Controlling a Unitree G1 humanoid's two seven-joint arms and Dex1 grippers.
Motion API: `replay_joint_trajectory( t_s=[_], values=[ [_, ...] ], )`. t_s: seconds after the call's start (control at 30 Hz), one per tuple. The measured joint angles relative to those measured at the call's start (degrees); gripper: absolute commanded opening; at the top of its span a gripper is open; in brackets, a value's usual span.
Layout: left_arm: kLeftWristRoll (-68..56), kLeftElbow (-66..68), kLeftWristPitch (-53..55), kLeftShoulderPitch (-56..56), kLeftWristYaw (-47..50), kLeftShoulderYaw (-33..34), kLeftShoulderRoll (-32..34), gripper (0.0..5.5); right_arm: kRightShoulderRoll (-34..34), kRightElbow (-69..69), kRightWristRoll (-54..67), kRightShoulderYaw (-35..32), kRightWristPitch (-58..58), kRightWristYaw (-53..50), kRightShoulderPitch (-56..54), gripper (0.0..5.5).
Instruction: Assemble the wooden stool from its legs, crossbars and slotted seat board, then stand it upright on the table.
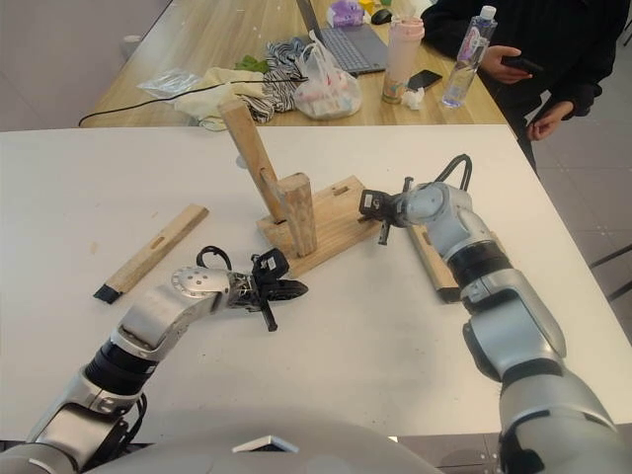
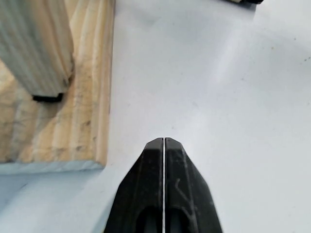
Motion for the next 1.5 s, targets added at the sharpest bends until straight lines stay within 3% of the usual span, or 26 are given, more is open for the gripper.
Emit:
replay_joint_trajectory(
  t_s=[0.27,0.53,0.73,0.87,1.03,1.13,1.37,1.5],
  values=[
    [0.7,1.6,-0.1,0.0,2.4,0.6,-1.8,0.00,-0.8,-4.0,0.0,1.0,-0.9,7.8,1.2,0.02],
    [5.3,4.0,-2.9,0.6,5.6,1.0,-0.7,0.00,-3.6,-21.8,3.5,1.0,4.2,17.4,9.5,0.02],
    [7.1,10.9,-7.3,-1.9,5.9,2.9,-1.6,0.00,2.8,-31.6,8.1,1.3,12.7,18.1,14.1,0.02],
    [9.8,24.5,-11.0,-9.3,10.3,6.8,-4.2,0.00,9.1,-31.3,10.3,1.9,14.2,16.5,14.9,0.02],
    [10.7,31.3,-14.0,-13.0,10.7,8.4,-6.5,0.00,13.1,-28.1,11.1,2.0,13.5,12.4,14.2,0.02],
    [10.4,30.5,-14.7,-12.8,9.6,9.7,-6.1,0.00,13.3,-28.5,12.9,-3.7,13.8,7.1,13.8,0.02],
    [8.4,24.0,-13.4,-10.9,9.5,19.1,-1.0,0.00,13.2,-45.5,30.0,-22.1,27.9,1.9,13.2,0.02],
    [7.9,22.0,-14.4,-9.1,14.0,25.5,-0.5,0.00,9.3,-48.8,32.5,-28.4,35.3,-2.2,17.4,0.57]
  ],
)
